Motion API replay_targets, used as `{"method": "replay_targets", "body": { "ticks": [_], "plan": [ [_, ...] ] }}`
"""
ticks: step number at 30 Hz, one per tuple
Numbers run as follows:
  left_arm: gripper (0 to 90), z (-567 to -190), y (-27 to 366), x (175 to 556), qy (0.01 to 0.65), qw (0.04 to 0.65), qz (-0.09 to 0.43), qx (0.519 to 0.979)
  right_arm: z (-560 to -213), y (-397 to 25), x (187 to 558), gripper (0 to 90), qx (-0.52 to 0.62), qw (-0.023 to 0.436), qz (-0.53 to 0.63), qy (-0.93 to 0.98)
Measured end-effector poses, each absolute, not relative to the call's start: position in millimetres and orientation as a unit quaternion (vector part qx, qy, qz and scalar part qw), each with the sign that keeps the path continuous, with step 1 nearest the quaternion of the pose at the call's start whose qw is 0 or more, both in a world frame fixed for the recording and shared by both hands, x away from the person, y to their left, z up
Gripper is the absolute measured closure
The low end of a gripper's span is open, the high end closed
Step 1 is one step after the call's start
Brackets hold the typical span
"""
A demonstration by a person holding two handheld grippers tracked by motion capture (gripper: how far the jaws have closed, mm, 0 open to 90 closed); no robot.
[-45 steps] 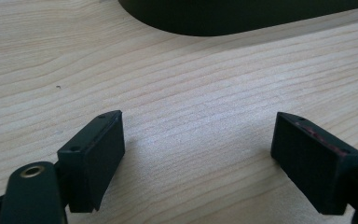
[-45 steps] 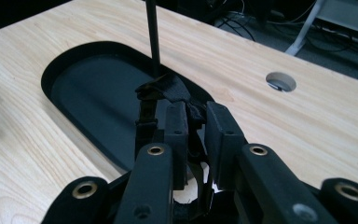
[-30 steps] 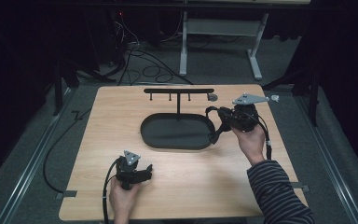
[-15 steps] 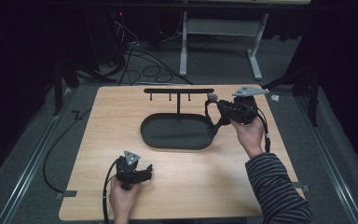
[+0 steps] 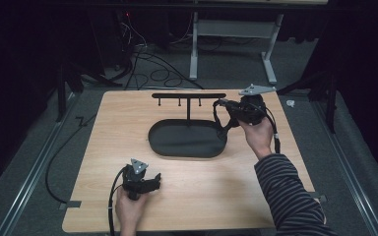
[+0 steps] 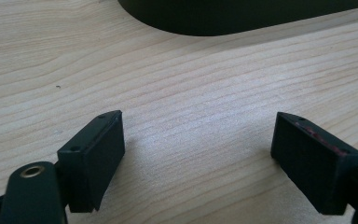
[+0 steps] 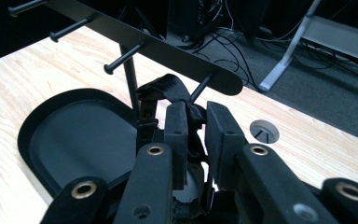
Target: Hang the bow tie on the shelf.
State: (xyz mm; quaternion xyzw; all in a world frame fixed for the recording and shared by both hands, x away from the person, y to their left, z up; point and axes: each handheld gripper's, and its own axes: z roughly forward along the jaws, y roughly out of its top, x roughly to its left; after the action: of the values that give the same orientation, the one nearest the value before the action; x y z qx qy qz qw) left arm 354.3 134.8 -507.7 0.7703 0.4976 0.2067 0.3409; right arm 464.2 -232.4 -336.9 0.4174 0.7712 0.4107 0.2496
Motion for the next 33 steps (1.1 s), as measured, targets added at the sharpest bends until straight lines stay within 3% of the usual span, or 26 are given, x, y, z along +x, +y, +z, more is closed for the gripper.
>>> {"method": "replay_targets", "body": {
  "ticks": [33],
  "plan": [
    [17.8, -507.8, 134.8, 354.0, 0.497, 0.342, 0.207, 0.770, -354.9, -229.4, 491.0, 76.6, 0.461, 0.235, 0.403, 0.755]
  ]
}}
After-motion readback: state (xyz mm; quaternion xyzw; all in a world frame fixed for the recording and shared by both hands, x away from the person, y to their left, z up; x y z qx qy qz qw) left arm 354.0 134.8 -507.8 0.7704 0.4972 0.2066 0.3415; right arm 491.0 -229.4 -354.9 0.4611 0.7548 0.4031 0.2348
